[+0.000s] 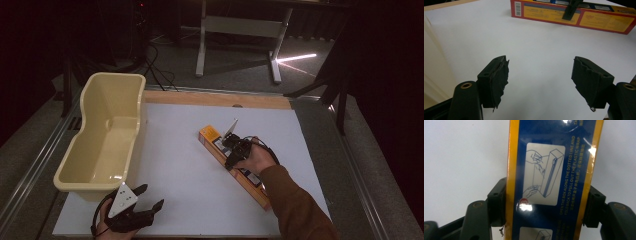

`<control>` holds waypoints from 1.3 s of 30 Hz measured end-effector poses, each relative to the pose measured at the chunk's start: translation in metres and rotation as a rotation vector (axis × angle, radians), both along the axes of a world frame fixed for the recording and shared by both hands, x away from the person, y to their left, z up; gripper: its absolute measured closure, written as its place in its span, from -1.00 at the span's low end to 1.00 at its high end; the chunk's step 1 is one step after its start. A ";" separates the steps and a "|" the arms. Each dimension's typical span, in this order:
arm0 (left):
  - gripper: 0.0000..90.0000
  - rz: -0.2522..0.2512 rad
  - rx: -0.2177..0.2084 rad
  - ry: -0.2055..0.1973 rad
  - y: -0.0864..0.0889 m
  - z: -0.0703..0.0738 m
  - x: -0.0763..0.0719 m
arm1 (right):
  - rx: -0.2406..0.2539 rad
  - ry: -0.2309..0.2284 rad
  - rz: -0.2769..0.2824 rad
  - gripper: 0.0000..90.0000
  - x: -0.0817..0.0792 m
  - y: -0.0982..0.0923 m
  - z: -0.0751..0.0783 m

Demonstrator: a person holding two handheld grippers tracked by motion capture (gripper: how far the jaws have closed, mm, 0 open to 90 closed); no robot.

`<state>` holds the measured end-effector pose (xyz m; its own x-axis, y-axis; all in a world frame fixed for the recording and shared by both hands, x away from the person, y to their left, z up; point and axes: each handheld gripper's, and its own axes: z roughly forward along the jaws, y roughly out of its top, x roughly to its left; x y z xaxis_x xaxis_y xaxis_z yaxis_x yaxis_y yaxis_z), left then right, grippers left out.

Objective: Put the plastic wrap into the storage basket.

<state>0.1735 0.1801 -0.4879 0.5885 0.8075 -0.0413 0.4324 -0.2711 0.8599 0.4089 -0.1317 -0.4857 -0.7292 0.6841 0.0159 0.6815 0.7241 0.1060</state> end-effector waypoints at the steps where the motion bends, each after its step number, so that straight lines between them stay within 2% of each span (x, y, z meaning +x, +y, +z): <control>1: -0.36 0.000 0.000 0.000 0.000 0.000 0.000 | -0.014 0.006 -0.014 -0.16 0.001 0.001 0.000; 5: -0.36 -0.001 0.001 -0.001 0.000 0.000 0.000 | -0.059 0.000 -0.031 -0.15 -0.001 0.008 0.002; 9: -0.36 0.005 -0.003 -0.002 0.001 0.000 0.000 | -0.061 -0.009 -0.035 -0.14 -0.002 0.008 0.002; 12: -0.36 0.002 -0.001 -0.004 0.000 0.000 0.000 | -0.046 0.002 -0.046 -0.14 -0.002 0.008 0.002; 15: -0.36 0.004 0.000 -0.004 0.000 0.000 0.000 | -0.004 0.005 -0.069 -0.14 -0.001 0.006 0.007; 16: -0.36 0.005 0.000 -0.005 0.000 0.000 0.000 | 0.053 0.019 -0.101 -0.14 0.001 0.004 0.013; 17: -0.36 0.005 0.000 -0.004 0.000 0.000 0.000 | 0.053 0.019 -0.101 -0.14 0.001 0.004 0.013; 18: -0.36 0.005 0.000 -0.004 0.000 0.000 0.000 | 0.113 0.040 -0.132 -0.14 0.003 0.002 0.019; 19: -0.36 0.004 0.002 -0.004 0.000 0.000 0.000 | 0.113 0.040 -0.132 -0.14 0.003 0.002 0.019; 22: -0.36 0.003 0.002 -0.005 0.000 0.000 0.000 | 0.174 0.050 -0.159 -0.14 0.004 0.000 0.027; 23: -0.36 0.003 0.003 -0.005 0.000 0.000 0.000 | 0.208 0.054 -0.172 -0.14 0.005 0.000 0.032; 25: -0.36 0.003 0.002 -0.005 0.000 0.000 0.000 | 0.222 0.054 -0.176 -0.14 0.005 0.000 0.033; 30: -0.36 0.007 0.002 -0.007 0.000 0.000 0.000 | 0.308 0.058 -0.203 -0.14 0.003 0.003 0.045; 33: -0.36 0.005 0.004 -0.006 -0.001 -0.001 0.000 | 0.358 0.063 -0.209 -0.14 0.001 0.009 0.052; 34: -0.36 0.004 0.004 -0.006 -0.001 -0.001 0.000 | 0.390 0.068 -0.207 -0.14 0.000 0.014 0.057; 35: -0.36 0.003 0.005 -0.006 -0.002 -0.001 0.000 | 0.390 0.068 -0.207 -0.14 0.000 0.014 0.057; 39: -0.36 0.006 0.006 -0.013 -0.001 0.000 0.000 | 0.459 0.070 -0.200 -0.14 -0.002 0.027 0.069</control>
